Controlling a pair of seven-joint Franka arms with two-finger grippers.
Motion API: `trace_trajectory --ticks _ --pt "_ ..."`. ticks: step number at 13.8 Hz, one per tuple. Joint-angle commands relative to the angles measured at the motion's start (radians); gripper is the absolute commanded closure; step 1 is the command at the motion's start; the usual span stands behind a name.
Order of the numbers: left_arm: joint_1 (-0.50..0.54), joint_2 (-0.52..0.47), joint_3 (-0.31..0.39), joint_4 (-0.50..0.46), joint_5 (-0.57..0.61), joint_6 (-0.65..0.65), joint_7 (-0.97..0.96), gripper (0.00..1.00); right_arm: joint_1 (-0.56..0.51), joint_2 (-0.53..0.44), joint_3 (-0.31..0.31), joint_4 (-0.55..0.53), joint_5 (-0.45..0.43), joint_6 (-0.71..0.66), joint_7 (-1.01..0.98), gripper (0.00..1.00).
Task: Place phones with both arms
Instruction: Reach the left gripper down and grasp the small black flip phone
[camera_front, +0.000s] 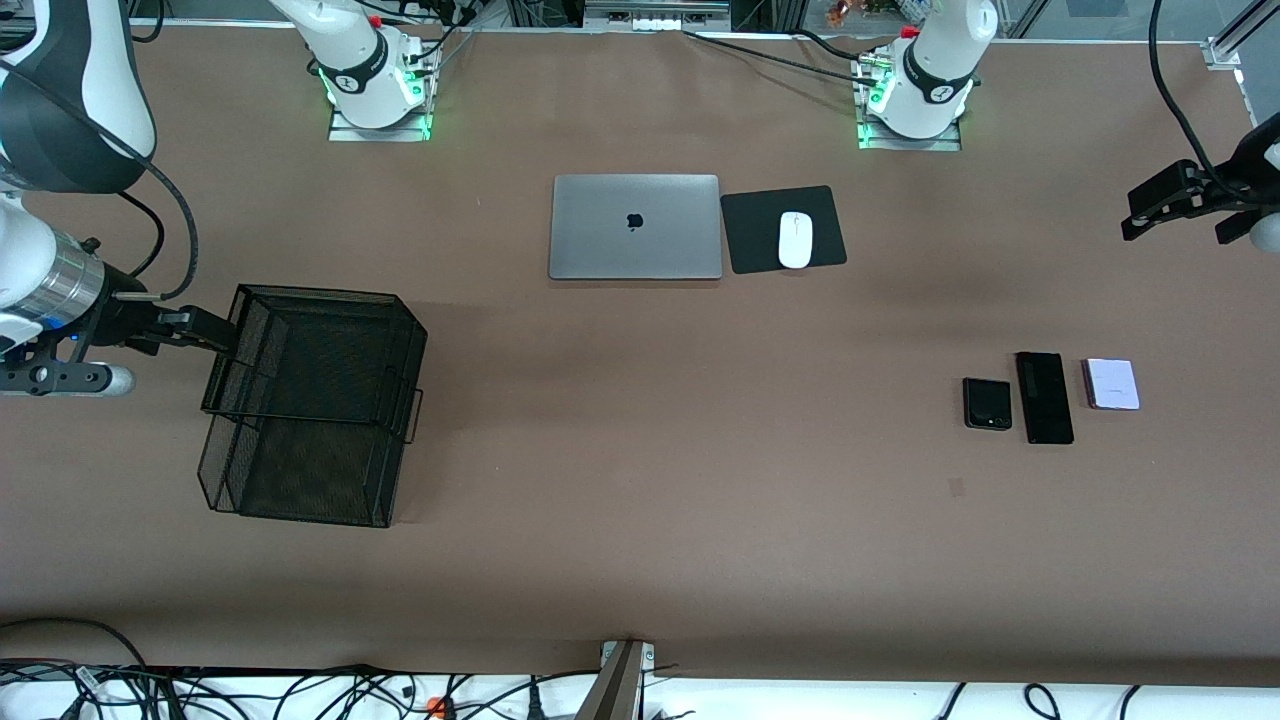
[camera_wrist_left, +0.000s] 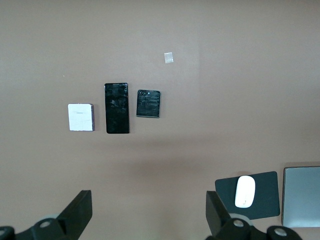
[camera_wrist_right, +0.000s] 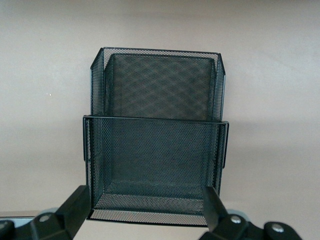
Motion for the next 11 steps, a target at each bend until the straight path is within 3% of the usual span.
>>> trace_trajectory --ticks 1,11 --pt "-0.007 -0.010 0.007 -0.003 -0.026 0.006 0.015 0.00 0.001 -0.005 -0.001 0.003 0.005 -0.002 -0.002 0.00" --pt "-0.019 0.045 0.006 -0.021 -0.029 0.011 -0.089 0.00 -0.001 -0.006 -0.001 0.002 0.002 -0.005 0.005 0.00"
